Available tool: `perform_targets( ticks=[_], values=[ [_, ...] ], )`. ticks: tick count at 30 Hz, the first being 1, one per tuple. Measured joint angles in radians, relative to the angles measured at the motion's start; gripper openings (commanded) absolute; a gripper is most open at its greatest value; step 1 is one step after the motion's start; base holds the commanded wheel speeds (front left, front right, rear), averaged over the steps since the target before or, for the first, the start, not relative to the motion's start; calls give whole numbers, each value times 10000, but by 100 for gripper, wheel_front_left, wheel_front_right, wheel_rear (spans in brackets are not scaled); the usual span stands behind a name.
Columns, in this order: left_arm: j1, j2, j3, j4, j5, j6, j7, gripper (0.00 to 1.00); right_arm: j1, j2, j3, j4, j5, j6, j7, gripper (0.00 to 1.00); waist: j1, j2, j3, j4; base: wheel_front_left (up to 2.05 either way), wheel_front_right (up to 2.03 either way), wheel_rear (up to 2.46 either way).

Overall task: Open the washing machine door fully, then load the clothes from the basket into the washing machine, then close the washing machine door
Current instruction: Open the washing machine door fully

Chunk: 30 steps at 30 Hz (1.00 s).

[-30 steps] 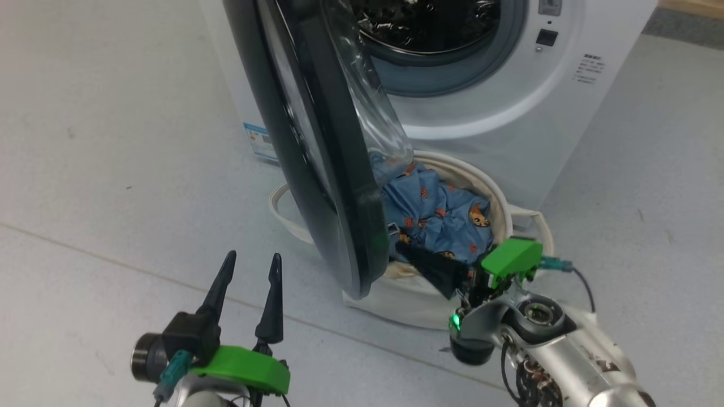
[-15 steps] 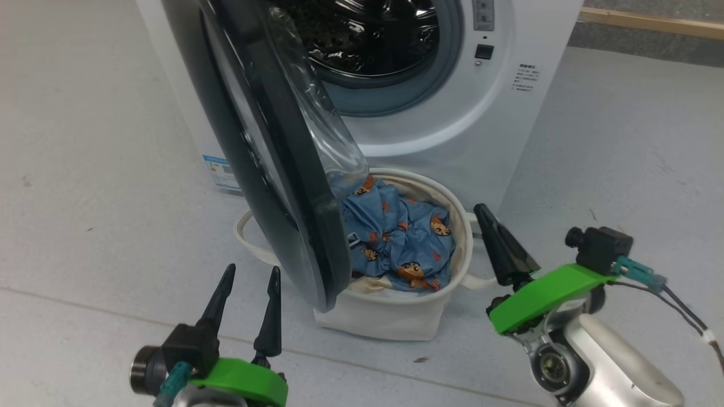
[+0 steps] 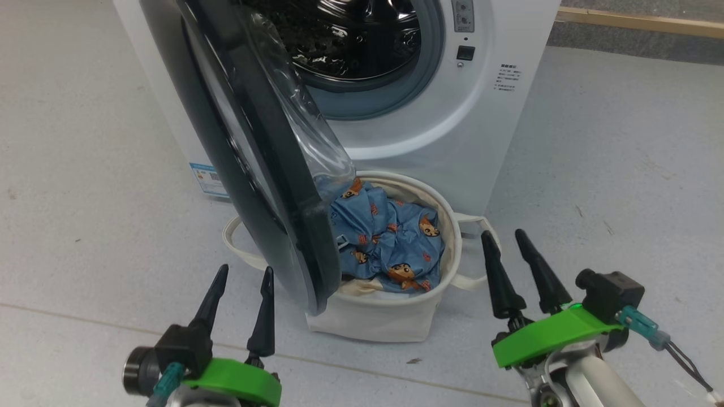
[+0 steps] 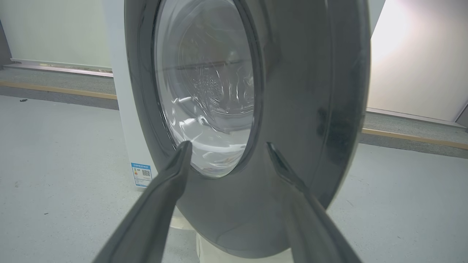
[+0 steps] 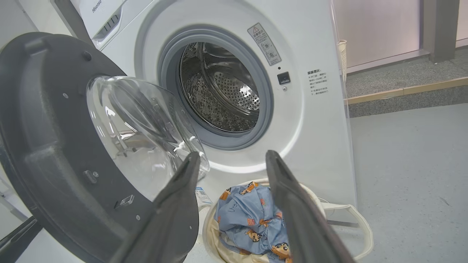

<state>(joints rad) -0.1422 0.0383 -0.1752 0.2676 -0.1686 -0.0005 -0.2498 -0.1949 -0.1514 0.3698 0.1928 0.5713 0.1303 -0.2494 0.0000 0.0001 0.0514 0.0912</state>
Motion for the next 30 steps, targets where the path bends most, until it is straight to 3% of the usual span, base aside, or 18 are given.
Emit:
perform_targets(
  ticks=[7, 19, 27, 30],
  values=[
    [30, 0, 21, 21, 81, -4, 0, 100, 72, 454, -472, -17, -291, 0, 0, 100, 0, 0, -52, 33, 0, 0, 0],
    [186, 2, 10, -566, 178, -90, 0, 100, 318, 652, -882, 140, -616, 0, 0, 100, 0, 0, -101, 156, 0, 0, 0],
    [180, 31, -58, -3402, 219, -102, -31, 100, 318, 777, -968, 251, -700, 0, 0, 100, 0, 0, -101, 264, 0, 0, 0],
    [131, 46, -577, -4523, 247, -384, -81, 100, 317, 800, -1060, 301, -834, 0, 0, 100, 0, 0, -97, 289, 0, 0, 0]
  ],
)
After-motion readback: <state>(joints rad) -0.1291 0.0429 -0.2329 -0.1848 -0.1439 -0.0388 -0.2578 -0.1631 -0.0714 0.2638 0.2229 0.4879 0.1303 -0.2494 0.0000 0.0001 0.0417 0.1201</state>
